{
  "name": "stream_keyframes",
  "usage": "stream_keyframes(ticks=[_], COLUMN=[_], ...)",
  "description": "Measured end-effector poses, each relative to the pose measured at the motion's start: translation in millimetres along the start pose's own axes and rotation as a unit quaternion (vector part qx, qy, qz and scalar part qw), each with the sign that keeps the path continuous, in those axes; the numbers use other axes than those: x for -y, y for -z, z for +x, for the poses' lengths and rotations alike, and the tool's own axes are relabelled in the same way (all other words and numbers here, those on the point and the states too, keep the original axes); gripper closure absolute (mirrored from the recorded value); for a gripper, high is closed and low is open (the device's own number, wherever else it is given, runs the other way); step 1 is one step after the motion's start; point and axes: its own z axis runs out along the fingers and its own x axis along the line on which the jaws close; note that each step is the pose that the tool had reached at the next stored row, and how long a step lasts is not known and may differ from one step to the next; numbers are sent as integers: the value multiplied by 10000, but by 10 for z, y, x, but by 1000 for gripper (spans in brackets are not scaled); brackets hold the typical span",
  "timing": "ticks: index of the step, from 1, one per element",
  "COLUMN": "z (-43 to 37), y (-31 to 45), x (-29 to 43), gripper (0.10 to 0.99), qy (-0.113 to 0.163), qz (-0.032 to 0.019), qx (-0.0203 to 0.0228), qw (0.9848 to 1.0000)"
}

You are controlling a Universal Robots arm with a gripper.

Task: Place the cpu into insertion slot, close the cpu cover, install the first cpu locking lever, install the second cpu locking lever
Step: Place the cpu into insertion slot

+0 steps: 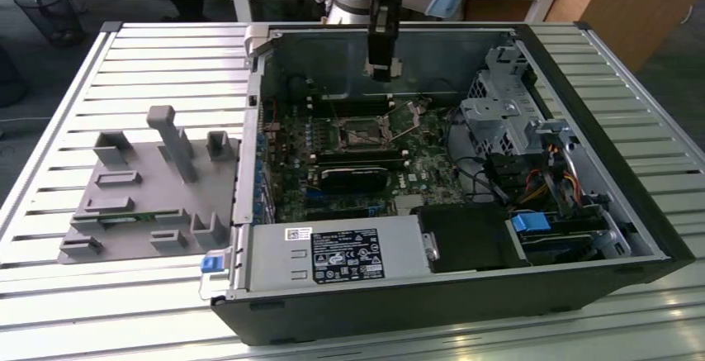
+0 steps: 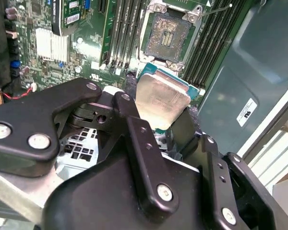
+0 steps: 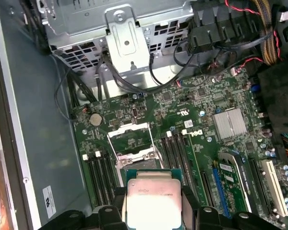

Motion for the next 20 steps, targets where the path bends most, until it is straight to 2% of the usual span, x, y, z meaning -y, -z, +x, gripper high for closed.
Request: stream_keyframes(ticks=[5, 8, 11, 15, 20], z=[9, 8, 8, 8, 8], y=[-16, -28, -41, -61, -87], x=[4, 5, 6, 8, 10], gripper=[545, 545, 545, 545, 545], qy=[-33, 229, 503, 860, 1313], qz=[-1, 4, 9, 15, 24], qx=[3, -20, -44, -76, -115], qw=[10000, 9997, 9987, 9963, 9913])
